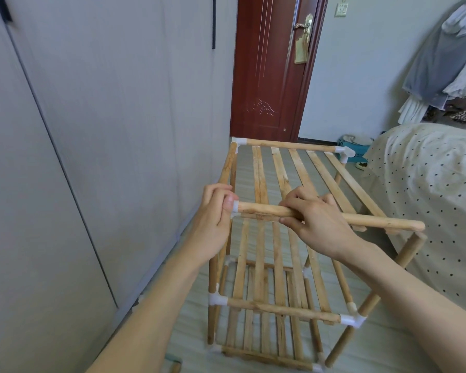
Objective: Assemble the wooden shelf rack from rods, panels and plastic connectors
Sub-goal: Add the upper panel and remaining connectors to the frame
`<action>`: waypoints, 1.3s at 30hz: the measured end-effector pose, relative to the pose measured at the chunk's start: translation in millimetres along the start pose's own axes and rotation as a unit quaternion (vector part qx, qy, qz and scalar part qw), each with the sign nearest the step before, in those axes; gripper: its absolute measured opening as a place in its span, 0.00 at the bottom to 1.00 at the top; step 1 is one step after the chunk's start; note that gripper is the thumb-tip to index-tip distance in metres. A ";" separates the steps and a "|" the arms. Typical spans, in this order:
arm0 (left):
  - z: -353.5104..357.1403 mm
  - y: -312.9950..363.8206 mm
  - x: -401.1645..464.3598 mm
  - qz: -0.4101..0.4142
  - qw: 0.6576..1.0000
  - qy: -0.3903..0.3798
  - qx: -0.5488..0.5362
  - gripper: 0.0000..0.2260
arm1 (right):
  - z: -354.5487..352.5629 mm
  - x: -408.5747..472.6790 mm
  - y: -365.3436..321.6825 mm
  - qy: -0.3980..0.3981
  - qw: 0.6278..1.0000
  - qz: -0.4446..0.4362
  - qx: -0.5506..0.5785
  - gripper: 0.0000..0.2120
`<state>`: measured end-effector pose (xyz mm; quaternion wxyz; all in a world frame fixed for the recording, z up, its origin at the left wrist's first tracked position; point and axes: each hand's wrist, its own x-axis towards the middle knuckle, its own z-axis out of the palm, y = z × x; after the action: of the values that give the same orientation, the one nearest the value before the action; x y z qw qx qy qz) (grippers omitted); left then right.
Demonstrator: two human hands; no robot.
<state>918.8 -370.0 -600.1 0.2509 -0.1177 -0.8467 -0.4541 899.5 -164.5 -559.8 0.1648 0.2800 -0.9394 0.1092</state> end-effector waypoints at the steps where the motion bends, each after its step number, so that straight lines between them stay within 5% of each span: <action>1: 0.0 1.4 -1.0 -0.018 0.999 -0.003 -0.040 0.12 | -0.6 0.3 0.3 -0.006 1.000 -0.002 0.001 0.09; 5: -5.7 6.8 5.2 -0.132 0.957 0.043 -0.254 0.17 | -3.0 0.9 0.7 -0.013 1.000 -0.008 0.001 0.12; 10: -15.8 3.2 24.5 -0.354 0.832 0.049 -0.425 0.27 | -3.8 2.4 -0.2 -0.001 1.000 -0.020 0.000 0.14; 14: -14.8 12.7 26.9 -0.402 0.807 -0.061 -0.429 0.31 | -11.0 -6.8 9.5 -0.006 0.998 -0.039 0.039 0.15; 18: -14.2 20.9 31.1 -0.460 0.717 -0.164 -0.498 0.31 | -25.1 -24.1 20.9 -0.031 0.995 -0.053 0.084 0.20; 21: -5.2 24.7 31.6 -0.482 0.671 -0.171 -0.537 0.34 | -30.9 -32.1 24.6 -0.034 0.996 -0.021 0.085 0.18; 27: 20.6 34.4 22.9 -0.445 0.505 -0.186 -0.716 0.39 | -38.0 -46.3 28.2 -0.041 0.986 0.009 0.162 0.11; 39: 29.1 55.2 8.3 -0.464 0.587 -0.104 -0.656 0.26 | -38.6 -60.9 25.0 -0.044 0.972 0.009 0.231 0.14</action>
<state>926.2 -315.2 -569.9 -0.2289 0.1121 -0.2797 -0.9256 943.0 -102.6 -549.6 0.0529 0.3070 -0.8975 0.3120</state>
